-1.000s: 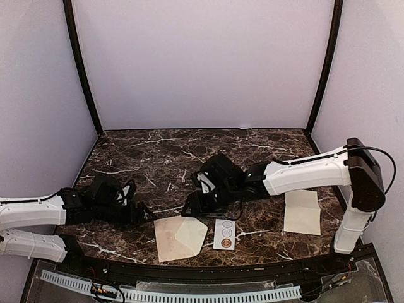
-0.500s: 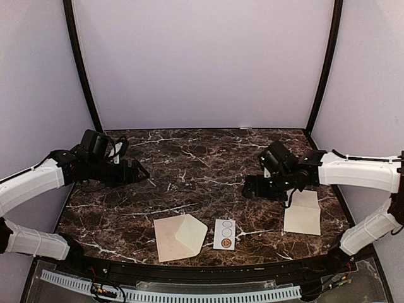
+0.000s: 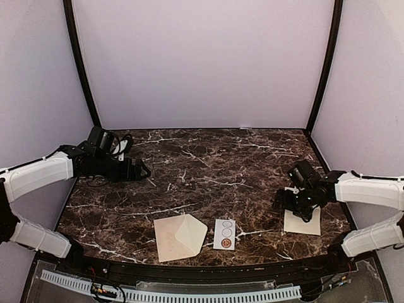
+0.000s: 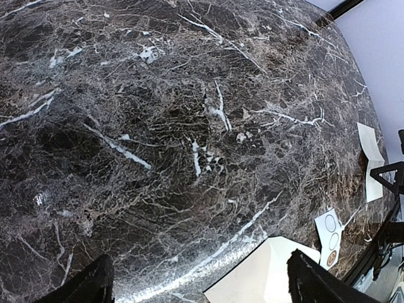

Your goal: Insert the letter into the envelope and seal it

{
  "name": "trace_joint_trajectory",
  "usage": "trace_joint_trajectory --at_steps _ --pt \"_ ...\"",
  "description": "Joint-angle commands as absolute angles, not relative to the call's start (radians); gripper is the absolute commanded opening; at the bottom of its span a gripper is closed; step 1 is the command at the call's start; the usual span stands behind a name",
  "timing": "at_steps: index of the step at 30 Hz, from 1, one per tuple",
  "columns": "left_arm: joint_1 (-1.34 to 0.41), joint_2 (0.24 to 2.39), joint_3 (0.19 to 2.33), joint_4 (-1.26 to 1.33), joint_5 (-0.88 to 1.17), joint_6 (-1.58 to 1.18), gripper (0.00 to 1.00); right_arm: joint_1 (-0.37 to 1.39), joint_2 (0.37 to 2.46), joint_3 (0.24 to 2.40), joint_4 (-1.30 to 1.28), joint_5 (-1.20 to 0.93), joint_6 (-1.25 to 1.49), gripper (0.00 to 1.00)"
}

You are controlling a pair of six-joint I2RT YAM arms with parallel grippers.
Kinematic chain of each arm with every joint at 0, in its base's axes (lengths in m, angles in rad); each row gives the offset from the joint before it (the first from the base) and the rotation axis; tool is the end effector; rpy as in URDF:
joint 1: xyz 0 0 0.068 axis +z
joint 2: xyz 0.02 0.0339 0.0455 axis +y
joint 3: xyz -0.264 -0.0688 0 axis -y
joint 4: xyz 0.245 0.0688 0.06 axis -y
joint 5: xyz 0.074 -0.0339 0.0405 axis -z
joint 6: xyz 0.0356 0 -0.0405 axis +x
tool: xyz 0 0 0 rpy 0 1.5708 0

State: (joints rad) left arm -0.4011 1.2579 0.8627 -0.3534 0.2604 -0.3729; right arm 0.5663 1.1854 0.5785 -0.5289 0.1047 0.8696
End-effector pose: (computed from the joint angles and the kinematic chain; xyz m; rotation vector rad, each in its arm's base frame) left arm 0.2426 -0.1128 0.2520 0.1699 2.3844 -0.6821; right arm 0.1727 0.1054 0.1685 0.4440 2.6956 0.2893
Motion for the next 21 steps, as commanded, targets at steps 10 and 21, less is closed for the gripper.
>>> trace_joint_trajectory --at_steps 10,21 --pt "-0.396 1.232 0.804 -0.299 0.285 -0.339 0.94 0.564 1.220 0.489 -0.309 -0.056 0.880 0.95" --pt "-0.396 1.233 0.796 -0.281 0.305 -0.363 0.94 0.670 1.296 0.484 -0.170 -0.133 0.946 0.94"
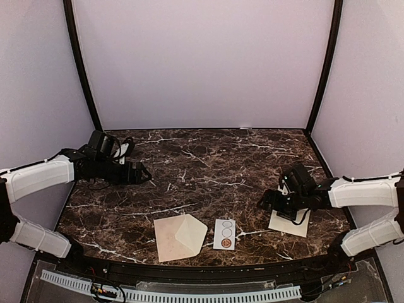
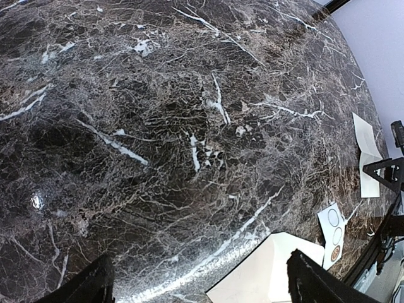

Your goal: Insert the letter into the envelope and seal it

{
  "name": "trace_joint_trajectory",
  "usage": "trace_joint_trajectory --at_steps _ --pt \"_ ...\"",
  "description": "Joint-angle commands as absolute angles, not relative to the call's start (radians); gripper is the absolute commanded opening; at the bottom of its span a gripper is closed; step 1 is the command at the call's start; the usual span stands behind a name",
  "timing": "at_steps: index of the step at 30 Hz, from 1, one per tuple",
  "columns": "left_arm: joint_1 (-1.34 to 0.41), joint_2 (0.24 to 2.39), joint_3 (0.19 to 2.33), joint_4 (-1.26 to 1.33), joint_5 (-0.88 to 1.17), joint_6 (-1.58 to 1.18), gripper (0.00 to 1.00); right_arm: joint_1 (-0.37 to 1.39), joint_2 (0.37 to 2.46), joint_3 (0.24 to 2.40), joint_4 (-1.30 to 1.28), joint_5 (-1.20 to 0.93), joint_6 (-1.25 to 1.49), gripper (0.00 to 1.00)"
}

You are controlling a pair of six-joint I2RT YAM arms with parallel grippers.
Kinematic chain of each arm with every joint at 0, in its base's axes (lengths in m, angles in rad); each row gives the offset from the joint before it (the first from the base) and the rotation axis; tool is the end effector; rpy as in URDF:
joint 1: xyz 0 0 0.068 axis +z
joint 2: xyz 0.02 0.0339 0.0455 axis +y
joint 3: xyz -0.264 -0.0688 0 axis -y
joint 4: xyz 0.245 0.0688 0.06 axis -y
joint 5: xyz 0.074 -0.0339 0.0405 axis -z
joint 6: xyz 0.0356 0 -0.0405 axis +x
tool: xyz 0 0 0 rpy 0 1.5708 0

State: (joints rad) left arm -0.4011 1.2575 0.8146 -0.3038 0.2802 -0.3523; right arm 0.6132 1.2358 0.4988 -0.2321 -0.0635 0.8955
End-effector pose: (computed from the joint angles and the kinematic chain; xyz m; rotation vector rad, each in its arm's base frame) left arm 0.2402 -0.1126 0.2404 0.2050 2.3785 -0.6956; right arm 0.1761 0.1267 0.1523 0.3503 2.6526 0.6304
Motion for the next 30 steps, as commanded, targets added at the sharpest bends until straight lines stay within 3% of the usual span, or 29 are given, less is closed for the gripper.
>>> trace_joint_trajectory --at_steps 1,17,24,30 --pt "-0.396 1.233 0.793 -0.277 0.309 -0.365 0.94 0.687 1.315 0.493 -0.154 -0.135 0.951 0.94" --pt "-0.397 1.206 0.747 -0.211 0.357 -0.437 0.93 0.886 1.681 0.823 -0.037 -0.172 0.929 0.93" --pt "-0.497 1.262 0.745 -0.075 0.348 -0.537 0.91 0.888 1.582 0.903 -0.172 -0.108 0.886 0.92" --pt "-0.677 1.455 0.846 0.083 0.346 -0.611 0.90 0.856 1.394 0.807 -0.307 -0.004 0.906 0.93"
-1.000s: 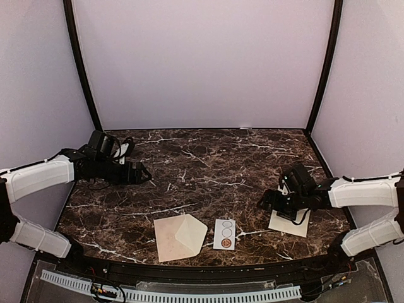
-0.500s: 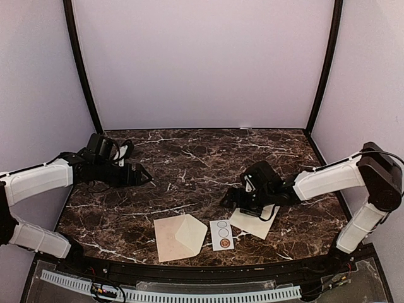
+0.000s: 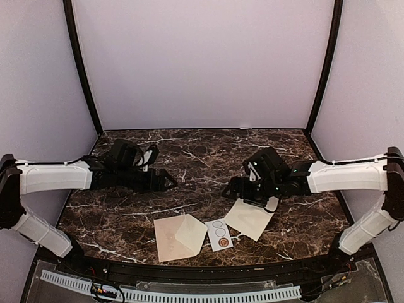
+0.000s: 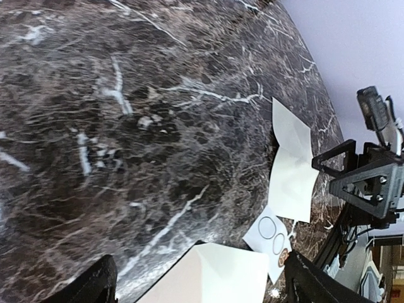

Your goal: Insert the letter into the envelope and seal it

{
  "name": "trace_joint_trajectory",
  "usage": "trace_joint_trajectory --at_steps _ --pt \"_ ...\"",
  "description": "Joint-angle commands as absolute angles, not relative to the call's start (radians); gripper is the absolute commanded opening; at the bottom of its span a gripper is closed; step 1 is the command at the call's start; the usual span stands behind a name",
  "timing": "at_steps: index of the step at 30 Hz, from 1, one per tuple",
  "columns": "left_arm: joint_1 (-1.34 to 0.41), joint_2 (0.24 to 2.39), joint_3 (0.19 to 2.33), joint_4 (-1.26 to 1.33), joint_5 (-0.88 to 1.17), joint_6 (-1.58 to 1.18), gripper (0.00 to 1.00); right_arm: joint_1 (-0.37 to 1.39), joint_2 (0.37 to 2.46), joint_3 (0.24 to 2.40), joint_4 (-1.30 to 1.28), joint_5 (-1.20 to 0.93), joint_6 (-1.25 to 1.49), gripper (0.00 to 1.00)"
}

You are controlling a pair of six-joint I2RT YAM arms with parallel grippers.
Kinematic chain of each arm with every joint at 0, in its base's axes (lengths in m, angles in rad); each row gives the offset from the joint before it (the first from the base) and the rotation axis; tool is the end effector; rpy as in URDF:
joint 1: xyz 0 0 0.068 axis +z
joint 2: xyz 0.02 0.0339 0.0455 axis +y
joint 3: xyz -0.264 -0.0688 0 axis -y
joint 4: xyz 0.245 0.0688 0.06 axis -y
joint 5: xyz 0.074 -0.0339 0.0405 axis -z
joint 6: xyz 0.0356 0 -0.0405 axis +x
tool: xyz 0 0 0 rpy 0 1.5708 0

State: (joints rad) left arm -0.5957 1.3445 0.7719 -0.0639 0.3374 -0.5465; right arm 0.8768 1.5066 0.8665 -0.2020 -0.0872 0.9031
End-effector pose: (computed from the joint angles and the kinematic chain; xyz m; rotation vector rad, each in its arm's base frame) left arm 0.2299 -0.1701 0.2245 0.2591 2.3396 -0.9755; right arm 0.1948 0.2390 0.1971 -0.0091 2.6204 0.8484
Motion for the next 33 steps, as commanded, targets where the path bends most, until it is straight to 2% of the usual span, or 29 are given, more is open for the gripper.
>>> trace_joint_trajectory --at_steps 1,7,12,19,33 --pt "-0.713 1.484 0.862 0.100 0.352 -0.621 0.90 0.841 1.363 0.772 -0.316 -0.005 0.913 0.93" --pt "-0.838 1.728 1.068 0.196 0.419 -0.655 0.87 0.726 1.160 0.552 -0.285 -0.044 0.968 0.92" --pt "-0.898 1.890 1.191 0.235 0.455 -0.671 0.86 0.671 1.079 0.440 -0.219 -0.090 1.005 0.91" --pt "-0.924 2.044 1.295 0.258 0.488 -0.684 0.84 0.653 1.111 0.376 -0.126 -0.130 1.051 0.86" --pt "-0.934 2.174 1.311 0.307 0.489 -0.696 0.83 0.654 1.173 0.247 0.209 -0.141 1.172 0.68"
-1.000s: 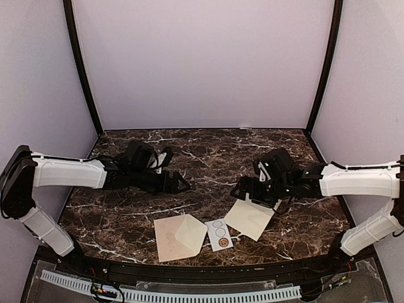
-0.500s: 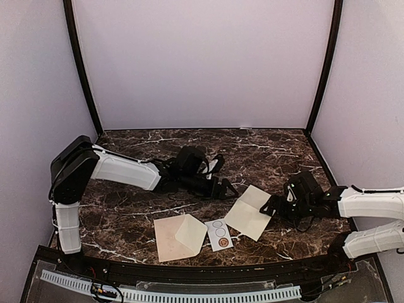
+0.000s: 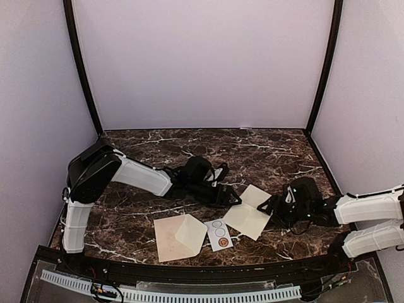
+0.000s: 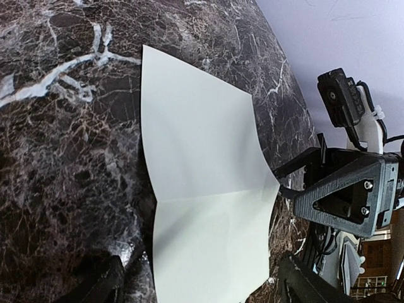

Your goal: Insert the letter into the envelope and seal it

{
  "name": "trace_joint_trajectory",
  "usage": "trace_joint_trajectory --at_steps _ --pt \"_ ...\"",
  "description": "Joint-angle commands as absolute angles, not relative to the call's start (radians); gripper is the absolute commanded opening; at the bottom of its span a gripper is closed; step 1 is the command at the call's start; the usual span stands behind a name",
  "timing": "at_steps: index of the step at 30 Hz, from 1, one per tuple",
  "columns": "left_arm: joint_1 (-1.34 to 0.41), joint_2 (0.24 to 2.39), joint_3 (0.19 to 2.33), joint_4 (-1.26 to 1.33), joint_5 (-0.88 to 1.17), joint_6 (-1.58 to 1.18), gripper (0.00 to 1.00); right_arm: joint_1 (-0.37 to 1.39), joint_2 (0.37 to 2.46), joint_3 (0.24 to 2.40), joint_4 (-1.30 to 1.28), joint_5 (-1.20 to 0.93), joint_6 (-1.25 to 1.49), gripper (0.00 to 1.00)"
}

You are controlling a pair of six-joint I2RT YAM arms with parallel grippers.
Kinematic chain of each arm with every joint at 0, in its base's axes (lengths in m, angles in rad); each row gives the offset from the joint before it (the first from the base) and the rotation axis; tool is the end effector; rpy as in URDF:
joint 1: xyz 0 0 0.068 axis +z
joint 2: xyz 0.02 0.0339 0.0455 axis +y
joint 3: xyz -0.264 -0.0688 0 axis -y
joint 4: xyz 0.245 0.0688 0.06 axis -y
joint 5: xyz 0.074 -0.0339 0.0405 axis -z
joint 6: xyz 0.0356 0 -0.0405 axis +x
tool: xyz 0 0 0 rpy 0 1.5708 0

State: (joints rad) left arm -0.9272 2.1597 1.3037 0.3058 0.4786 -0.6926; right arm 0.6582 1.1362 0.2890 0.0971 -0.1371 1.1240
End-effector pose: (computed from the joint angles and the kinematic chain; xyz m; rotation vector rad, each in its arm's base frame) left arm 0.2645 -0.3799 0.1321 0.6061 2.3440 -1.3760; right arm 0.1520 0.1237 0.1346 0.5155 2.5041 0.9750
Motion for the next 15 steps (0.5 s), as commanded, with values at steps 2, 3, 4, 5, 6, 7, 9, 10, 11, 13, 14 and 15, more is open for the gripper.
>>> trace_joint_trajectory --at_steps 2,3,4,5,6,7,9,10,11,13,14,15 --pt "-0.934 2.176 1.309 0.308 0.491 -0.697 0.83 0.654 1.190 0.234 0.261 -0.141 1.182 0.66" --pt "-0.933 2.177 1.309 0.309 0.493 -0.697 0.83 0.655 1.201 0.226 0.290 -0.142 1.183 0.65" --pt "-0.934 2.177 1.309 0.310 0.493 -0.698 0.83 0.655 1.208 0.222 0.314 -0.142 1.183 0.64" --pt "-0.934 2.178 1.309 0.310 0.496 -0.698 0.83 0.655 1.214 0.218 0.334 -0.144 1.183 0.62" --pt "-0.934 2.178 1.308 0.309 0.497 -0.697 0.83 0.655 1.219 0.217 0.354 -0.146 1.181 0.60" --pt "-0.933 2.178 1.308 0.309 0.498 -0.697 0.83 0.655 1.224 0.215 0.378 -0.150 1.179 0.58" --pt "-0.933 2.178 1.308 0.306 0.500 -0.698 0.83 0.656 1.228 0.212 0.404 -0.153 1.176 0.54" --pt "-0.933 2.178 1.307 0.305 0.500 -0.697 0.83 0.657 1.226 0.209 0.416 -0.153 1.175 0.52" --pt "-0.934 2.178 1.307 0.304 0.500 -0.697 0.83 0.657 1.223 0.205 0.430 -0.153 1.176 0.49" --pt "-0.934 2.178 1.307 0.305 0.500 -0.697 0.82 0.657 1.215 0.198 0.458 -0.155 1.178 0.42" --pt "-0.934 2.178 1.307 0.305 0.501 -0.698 0.82 0.658 1.212 0.195 0.473 -0.155 1.178 0.40" --pt "-0.933 2.178 1.307 0.305 0.501 -0.698 0.83 0.658 1.210 0.192 0.484 -0.154 1.176 0.38"
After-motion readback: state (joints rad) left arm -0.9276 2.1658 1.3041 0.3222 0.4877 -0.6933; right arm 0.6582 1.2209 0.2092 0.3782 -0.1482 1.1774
